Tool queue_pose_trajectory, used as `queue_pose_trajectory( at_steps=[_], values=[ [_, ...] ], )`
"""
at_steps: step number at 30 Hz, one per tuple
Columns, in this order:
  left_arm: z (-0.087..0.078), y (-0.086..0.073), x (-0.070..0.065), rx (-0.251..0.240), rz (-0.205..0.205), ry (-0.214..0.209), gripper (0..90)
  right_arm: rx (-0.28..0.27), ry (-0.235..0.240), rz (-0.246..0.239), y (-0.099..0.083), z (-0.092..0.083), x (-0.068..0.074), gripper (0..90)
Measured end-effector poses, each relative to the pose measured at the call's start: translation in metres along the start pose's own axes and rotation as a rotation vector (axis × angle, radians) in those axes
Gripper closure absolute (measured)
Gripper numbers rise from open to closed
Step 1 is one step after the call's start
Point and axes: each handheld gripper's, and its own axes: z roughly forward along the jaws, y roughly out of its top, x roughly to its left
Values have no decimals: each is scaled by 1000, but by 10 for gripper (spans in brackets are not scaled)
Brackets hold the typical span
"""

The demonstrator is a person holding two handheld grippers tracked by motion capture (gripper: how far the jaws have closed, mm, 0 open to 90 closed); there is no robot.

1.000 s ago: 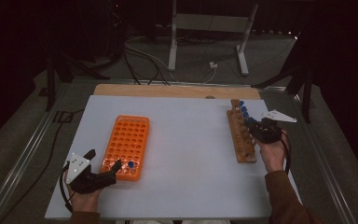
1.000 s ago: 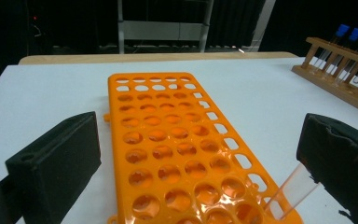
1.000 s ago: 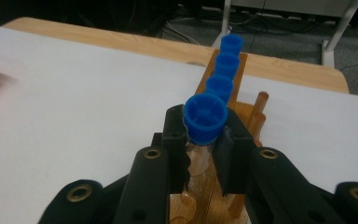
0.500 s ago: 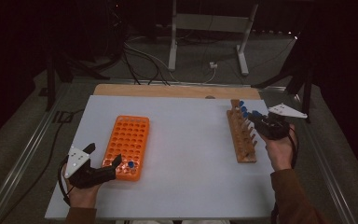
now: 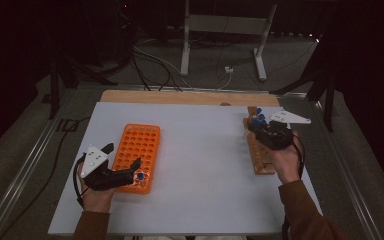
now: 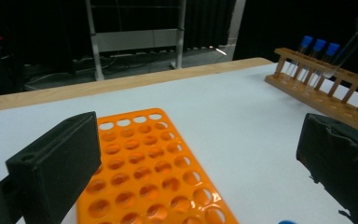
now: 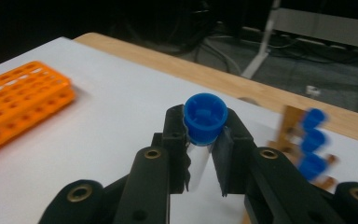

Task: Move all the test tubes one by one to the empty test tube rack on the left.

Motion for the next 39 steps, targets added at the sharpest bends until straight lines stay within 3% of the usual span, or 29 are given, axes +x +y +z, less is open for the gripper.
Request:
queue_pose_trajectory(
  at_steps=[12, 21, 27, 33, 39],
  values=[
    [13, 6, -11, 29, 41, -42, 15, 20, 129, -67, 13, 19, 51, 766],
    [15, 14, -19, 24, 54, -86, 63, 26, 234, -98, 27, 31, 93, 766],
    [16, 19, -27, 12, 100, -96, 164, 22, 310, -102, 33, 38, 121, 766],
    [21, 23, -36, 16, 124, -113, 184, 27, 372, -105, 35, 45, 144, 765],
    [29, 25, -50, 35, 181, -153, 351, 30, 408, -114, 38, 50, 162, 765]
  ],
)
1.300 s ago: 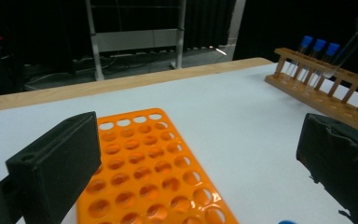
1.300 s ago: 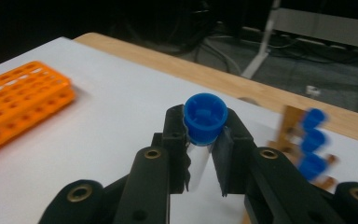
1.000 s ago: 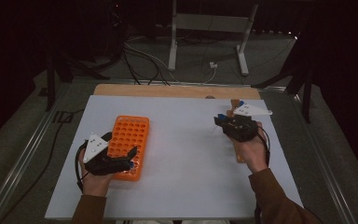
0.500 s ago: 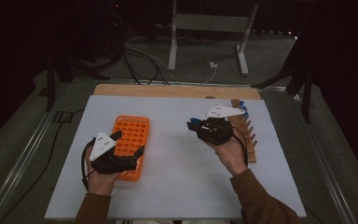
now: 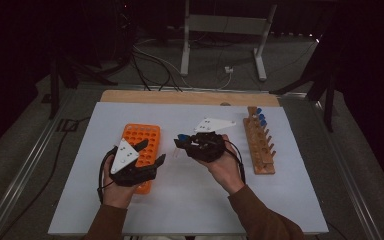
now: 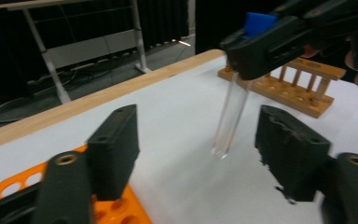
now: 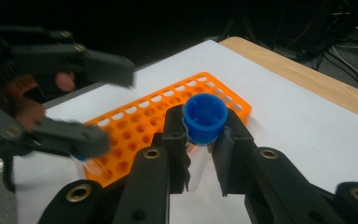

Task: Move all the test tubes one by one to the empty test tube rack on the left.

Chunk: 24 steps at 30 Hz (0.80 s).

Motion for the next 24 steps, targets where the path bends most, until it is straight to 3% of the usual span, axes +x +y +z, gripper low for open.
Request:
queue_pose_trajectory(
  at_steps=[5, 15, 22, 24],
  values=[
    [7, 2, -6, 11, 12, -29, 492, -6, 26, -5, 5, 4, 7, 765],
    [15, 2, -7, 29, 23, -54, 679, 1, 69, -4, 6, 11, 17, 765],
    [15, 1, -7, 20, 35, -67, 766, 4, 79, -6, 6, 15, 20, 764],
    [15, 1, -7, 19, 35, -59, 778, -2, 85, -2, 6, 15, 20, 728]
  ],
)
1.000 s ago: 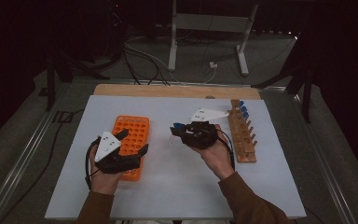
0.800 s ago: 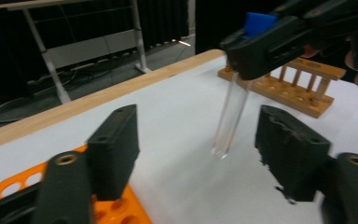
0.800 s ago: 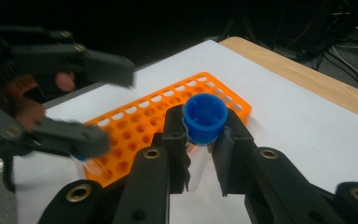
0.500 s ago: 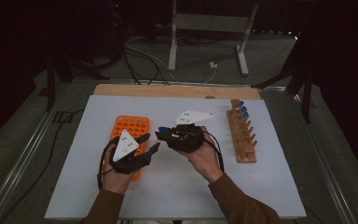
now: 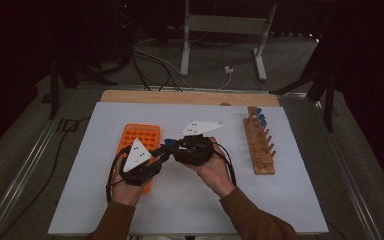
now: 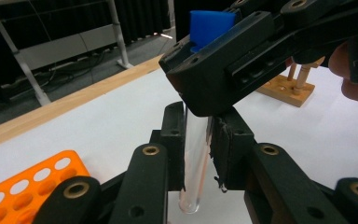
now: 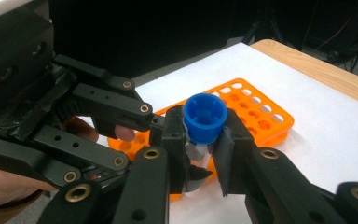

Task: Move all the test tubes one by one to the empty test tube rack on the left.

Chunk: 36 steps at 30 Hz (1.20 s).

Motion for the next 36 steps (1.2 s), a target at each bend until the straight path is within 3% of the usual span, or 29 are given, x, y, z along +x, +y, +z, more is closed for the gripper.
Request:
queue_pose_trajectory(
  at_steps=[7, 13, 20, 29, 36],
  values=[
    [-3, -4, 12, -1, -33, 33, 779, -27, 0, 8, -1, -7, -6, 475],
    [-8, -11, 22, -16, -83, 56, 781, -35, -49, 10, -6, -13, -16, 336],
    [-18, -17, 30, -22, -108, 79, 781, -31, -117, 16, -19, -19, -31, 155],
    [-34, -32, 38, -35, -155, 110, 781, -29, -173, 37, -42, -36, -53, 1],
    [-45, -45, 42, -48, -183, 117, 780, -35, -209, 41, -57, -54, -64, 1]
  ],
)
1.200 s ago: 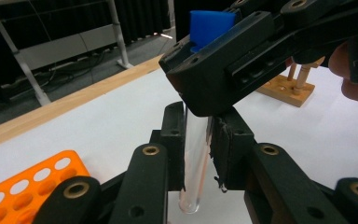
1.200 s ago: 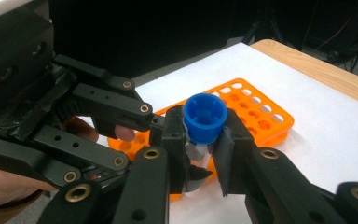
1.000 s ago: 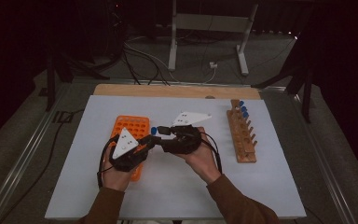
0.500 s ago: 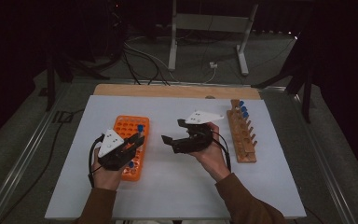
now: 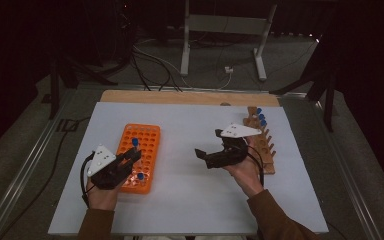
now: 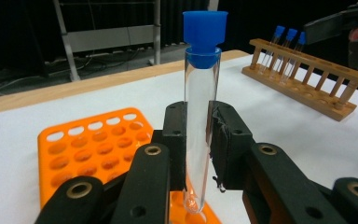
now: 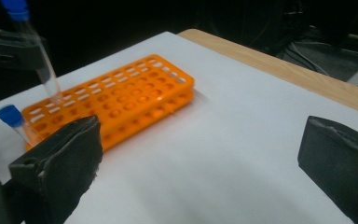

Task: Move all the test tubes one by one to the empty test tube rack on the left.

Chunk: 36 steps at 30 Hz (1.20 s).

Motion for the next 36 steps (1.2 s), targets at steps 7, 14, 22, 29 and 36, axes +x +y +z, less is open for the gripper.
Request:
queue_pose_trajectory(
  at_steps=[7, 14, 22, 29, 36],
  values=[
    [-6, -16, -1, 18, 9, 5, 780, -7, -28, 19, -10, -13, -11, 1],
    [-11, -29, -4, 47, 13, 12, 780, -4, -45, 29, -18, -20, -17, 1],
    [-15, -41, -6, 78, 1, -9, 780, -16, -47, 43, -24, -27, -20, 1],
    [-14, -49, -6, 145, 25, -15, 781, -27, -52, 54, -27, -34, -24, 1],
    [-13, -53, -9, 199, 68, -15, 785, -27, -53, 57, -32, -38, -27, 1]
  ],
)
